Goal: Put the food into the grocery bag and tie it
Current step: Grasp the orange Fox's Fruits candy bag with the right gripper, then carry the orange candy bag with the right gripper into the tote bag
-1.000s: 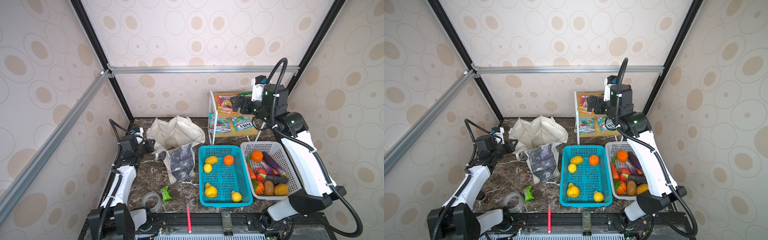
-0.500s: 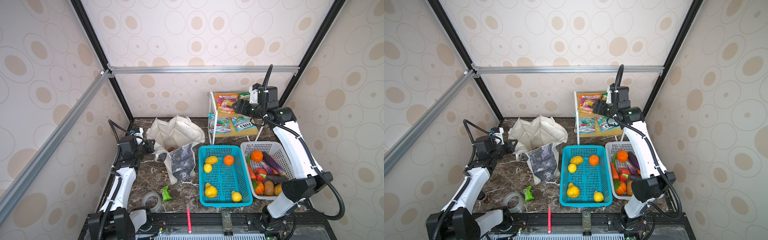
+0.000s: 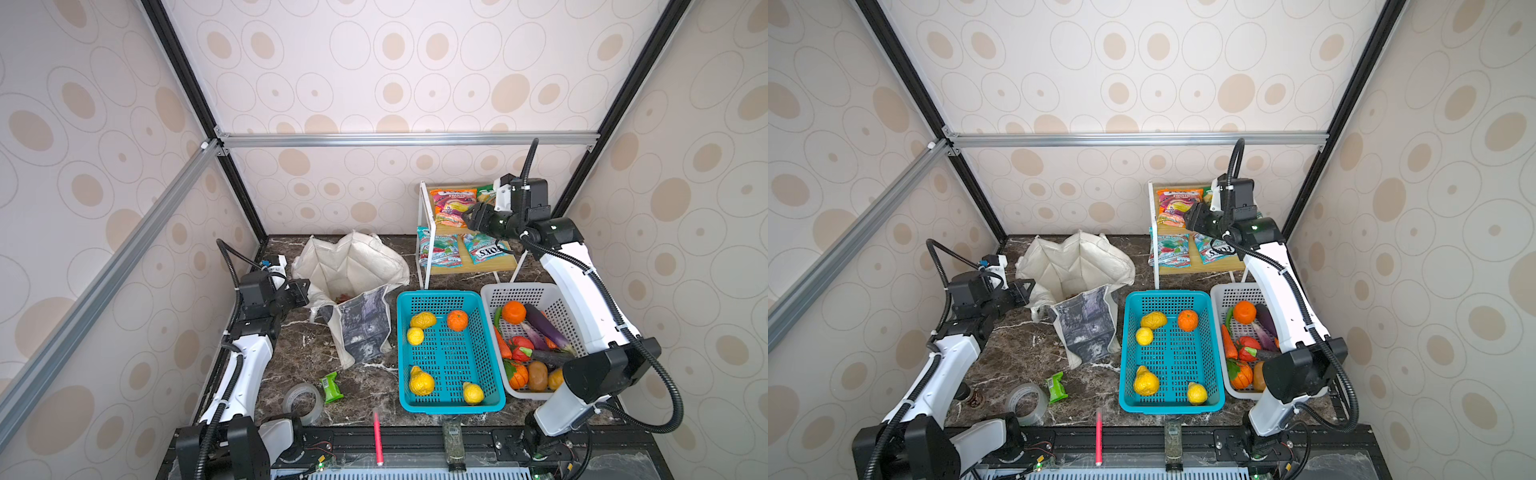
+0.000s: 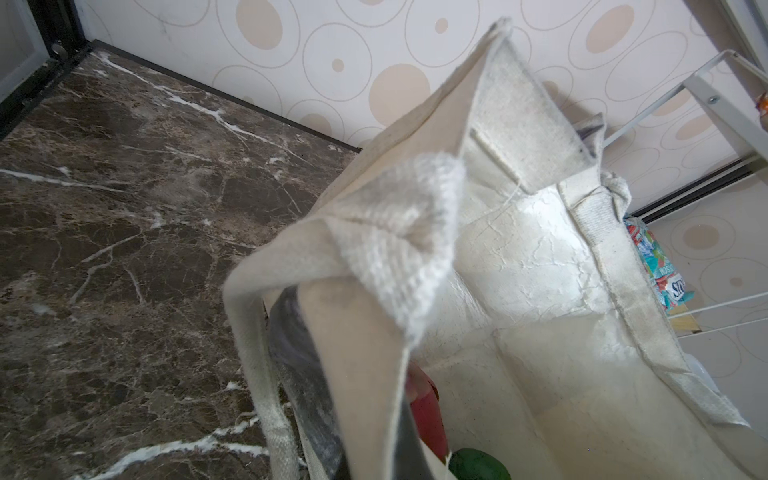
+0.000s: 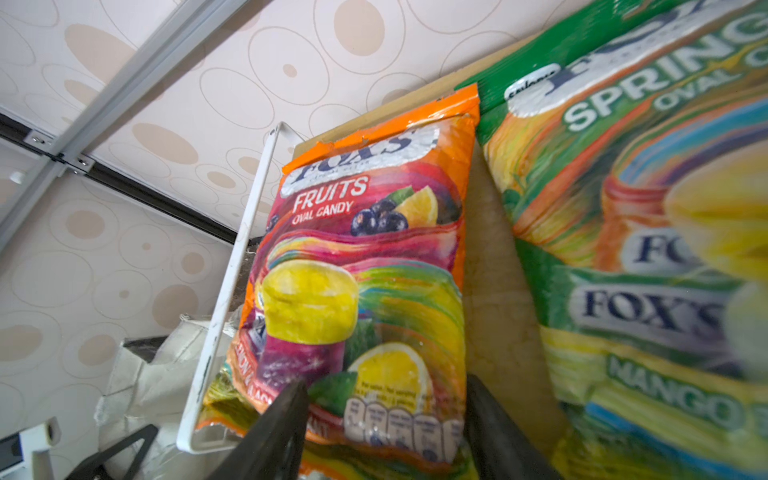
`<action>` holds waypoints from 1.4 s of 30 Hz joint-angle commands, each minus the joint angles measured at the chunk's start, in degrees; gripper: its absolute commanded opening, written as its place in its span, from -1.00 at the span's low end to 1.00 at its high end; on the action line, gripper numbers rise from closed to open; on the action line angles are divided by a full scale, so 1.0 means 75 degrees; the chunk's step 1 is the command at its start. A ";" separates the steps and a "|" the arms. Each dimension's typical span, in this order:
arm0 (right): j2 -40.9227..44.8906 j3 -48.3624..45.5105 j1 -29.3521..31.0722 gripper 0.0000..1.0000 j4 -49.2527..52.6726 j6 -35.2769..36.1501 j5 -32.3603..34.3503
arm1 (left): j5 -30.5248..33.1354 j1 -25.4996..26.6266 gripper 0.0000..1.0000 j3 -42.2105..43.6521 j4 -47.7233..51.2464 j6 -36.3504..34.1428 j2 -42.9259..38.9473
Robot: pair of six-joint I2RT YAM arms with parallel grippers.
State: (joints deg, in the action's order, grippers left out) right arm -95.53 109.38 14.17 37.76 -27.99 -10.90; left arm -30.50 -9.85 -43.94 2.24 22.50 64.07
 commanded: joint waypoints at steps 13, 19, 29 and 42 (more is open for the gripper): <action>0.0191 0.0217 -0.0015 -1.00 -0.0141 -0.0053 -0.0381 | 0.0071 0.0014 -1.00 -0.0026 -0.0120 -0.0243 -0.0129; 0.0391 0.0525 0.0018 -1.00 -0.0136 -0.0019 -0.0814 | 0.0071 0.0015 -1.00 -0.0026 -0.0116 -0.0239 -0.0117; 0.0245 0.1880 0.0479 -1.00 0.0626 0.0506 -0.1196 | 0.0025 0.0017 -1.00 -0.0026 -0.0131 -0.0214 -0.0094; 0.1067 0.1915 0.2421 -1.00 0.0664 0.0910 -0.0899 | -0.0040 0.0023 -1.00 -0.0029 -0.0164 -0.0179 -0.0025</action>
State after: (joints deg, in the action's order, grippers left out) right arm -89.60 122.15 29.04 43.77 -22.94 -17.67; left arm -30.30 -9.85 -43.83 2.22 22.41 64.10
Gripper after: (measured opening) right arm 0.041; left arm 0.047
